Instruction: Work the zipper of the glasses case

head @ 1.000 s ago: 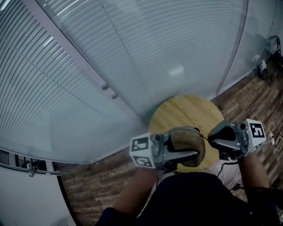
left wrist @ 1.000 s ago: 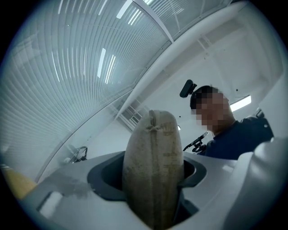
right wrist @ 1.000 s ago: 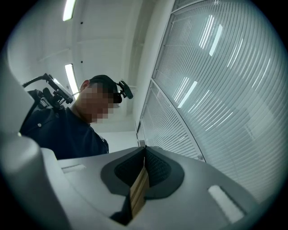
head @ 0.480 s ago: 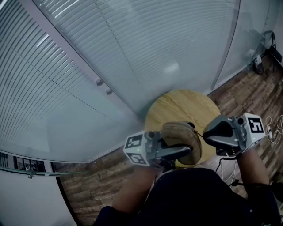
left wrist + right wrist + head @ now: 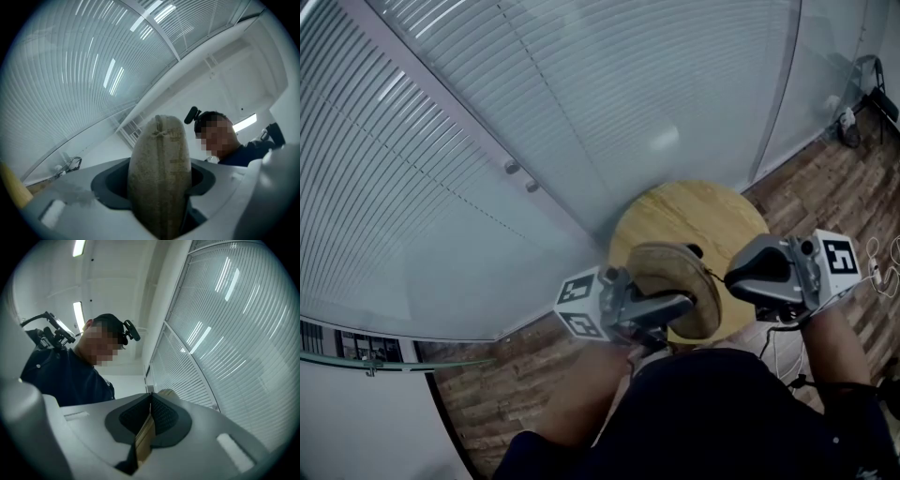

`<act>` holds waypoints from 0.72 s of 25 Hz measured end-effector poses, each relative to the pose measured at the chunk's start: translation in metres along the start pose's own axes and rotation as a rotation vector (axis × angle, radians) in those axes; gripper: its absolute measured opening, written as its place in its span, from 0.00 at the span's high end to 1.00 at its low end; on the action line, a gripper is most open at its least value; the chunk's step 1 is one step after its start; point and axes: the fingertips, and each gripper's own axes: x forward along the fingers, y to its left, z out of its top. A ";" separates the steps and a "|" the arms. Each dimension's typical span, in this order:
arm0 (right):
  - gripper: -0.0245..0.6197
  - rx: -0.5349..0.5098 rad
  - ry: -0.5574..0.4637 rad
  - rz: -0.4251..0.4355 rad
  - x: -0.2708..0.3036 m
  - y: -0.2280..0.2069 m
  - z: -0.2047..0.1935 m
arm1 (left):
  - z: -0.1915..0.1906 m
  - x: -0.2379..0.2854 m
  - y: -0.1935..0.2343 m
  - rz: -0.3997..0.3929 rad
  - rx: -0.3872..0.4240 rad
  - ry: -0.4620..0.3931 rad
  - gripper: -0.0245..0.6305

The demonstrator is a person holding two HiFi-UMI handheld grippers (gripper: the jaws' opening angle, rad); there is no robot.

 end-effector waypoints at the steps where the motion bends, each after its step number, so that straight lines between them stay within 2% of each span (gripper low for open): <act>1: 0.94 -0.003 0.015 0.008 0.003 0.002 0.000 | 0.010 -0.002 -0.001 -0.007 -0.016 -0.043 0.50; 3: 0.94 -0.012 0.054 0.019 0.009 0.006 -0.006 | 0.031 -0.009 -0.003 -0.015 -0.033 -0.119 0.50; 5: 0.94 -0.008 0.079 0.025 0.010 0.007 -0.015 | 0.045 -0.015 -0.002 -0.009 -0.033 -0.154 0.50; 9: 0.94 0.014 0.082 0.015 0.009 -0.003 -0.025 | 0.065 -0.024 0.010 0.006 -0.040 -0.204 0.50; 13: 0.94 0.019 0.107 -0.033 0.001 -0.021 -0.030 | 0.081 -0.027 0.033 0.031 -0.041 -0.222 0.50; 18: 0.94 -0.019 0.153 -0.051 -0.004 -0.029 -0.031 | 0.104 -0.012 0.045 0.025 -0.061 -0.263 0.50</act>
